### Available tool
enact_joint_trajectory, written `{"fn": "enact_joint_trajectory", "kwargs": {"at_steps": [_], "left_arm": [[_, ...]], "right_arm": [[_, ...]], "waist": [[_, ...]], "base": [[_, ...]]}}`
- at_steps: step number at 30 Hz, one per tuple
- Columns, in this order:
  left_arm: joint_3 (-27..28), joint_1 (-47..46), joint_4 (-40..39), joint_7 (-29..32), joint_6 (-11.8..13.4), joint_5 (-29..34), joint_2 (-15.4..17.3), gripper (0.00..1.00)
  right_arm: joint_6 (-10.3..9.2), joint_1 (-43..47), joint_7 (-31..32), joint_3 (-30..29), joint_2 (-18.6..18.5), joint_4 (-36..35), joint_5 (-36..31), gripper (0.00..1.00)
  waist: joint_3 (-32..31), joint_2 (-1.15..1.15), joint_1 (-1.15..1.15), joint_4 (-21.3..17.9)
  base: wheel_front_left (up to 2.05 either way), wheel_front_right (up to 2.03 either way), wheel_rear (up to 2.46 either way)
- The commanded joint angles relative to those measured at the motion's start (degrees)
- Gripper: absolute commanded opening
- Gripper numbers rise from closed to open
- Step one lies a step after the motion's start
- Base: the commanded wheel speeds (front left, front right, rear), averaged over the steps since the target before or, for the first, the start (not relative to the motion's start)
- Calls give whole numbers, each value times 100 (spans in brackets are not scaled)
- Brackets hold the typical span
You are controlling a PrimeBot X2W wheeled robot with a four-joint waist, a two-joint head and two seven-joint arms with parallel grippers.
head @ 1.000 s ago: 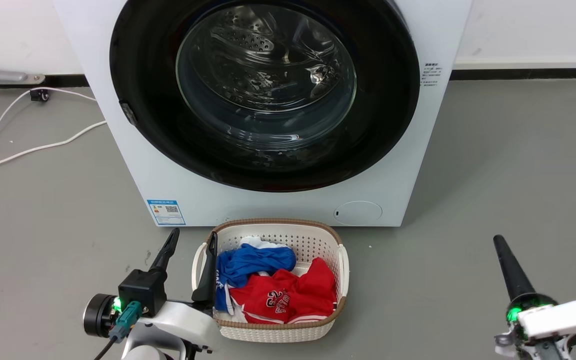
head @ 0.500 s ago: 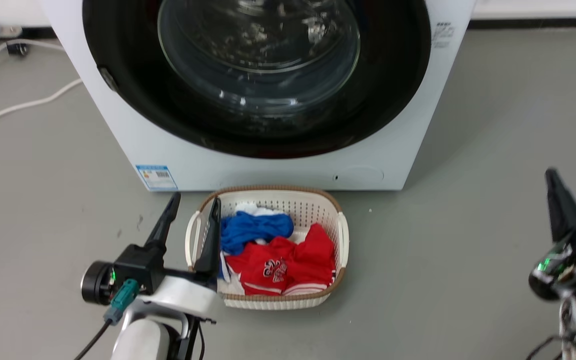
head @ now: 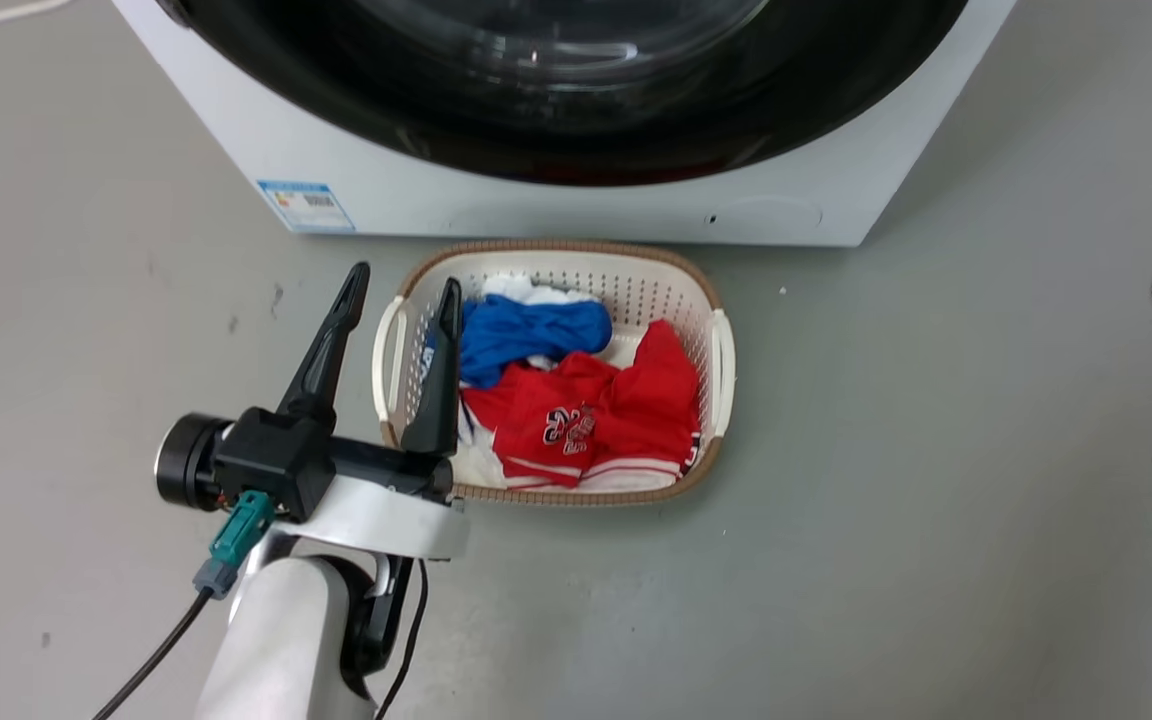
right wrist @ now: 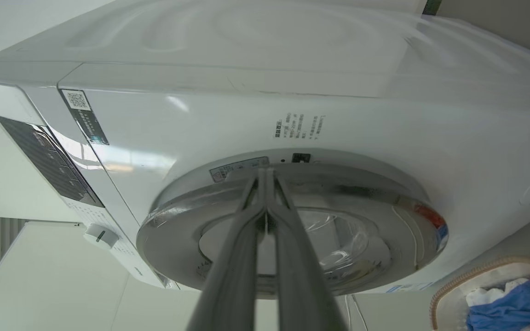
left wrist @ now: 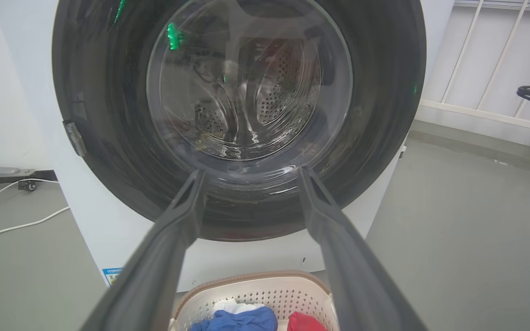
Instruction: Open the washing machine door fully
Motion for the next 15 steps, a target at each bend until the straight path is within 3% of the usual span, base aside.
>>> {"fn": "enact_joint_trajectory", "kwargs": {"at_steps": [1,5,15], "left_arm": [[-10,-123,-61,-15,-11,20,-23,100],[-41,-306,-168,-15,-31,15,-51,100],[-152,-499,-288,-15,-8,18,-95,100]], "right_arm": [[2,-470,148,136,-132,285,-70,0],[2,-1715,659,638,-456,1099,-363,0],[2,-3176,1115,1292,-432,1977,-997,0]], "waist": [[289,0,-1,106],[601,0,-1,218],[1007,0,-1,321]], "base": [[0,0,0],[0,0,0],[0,0,0]]}}
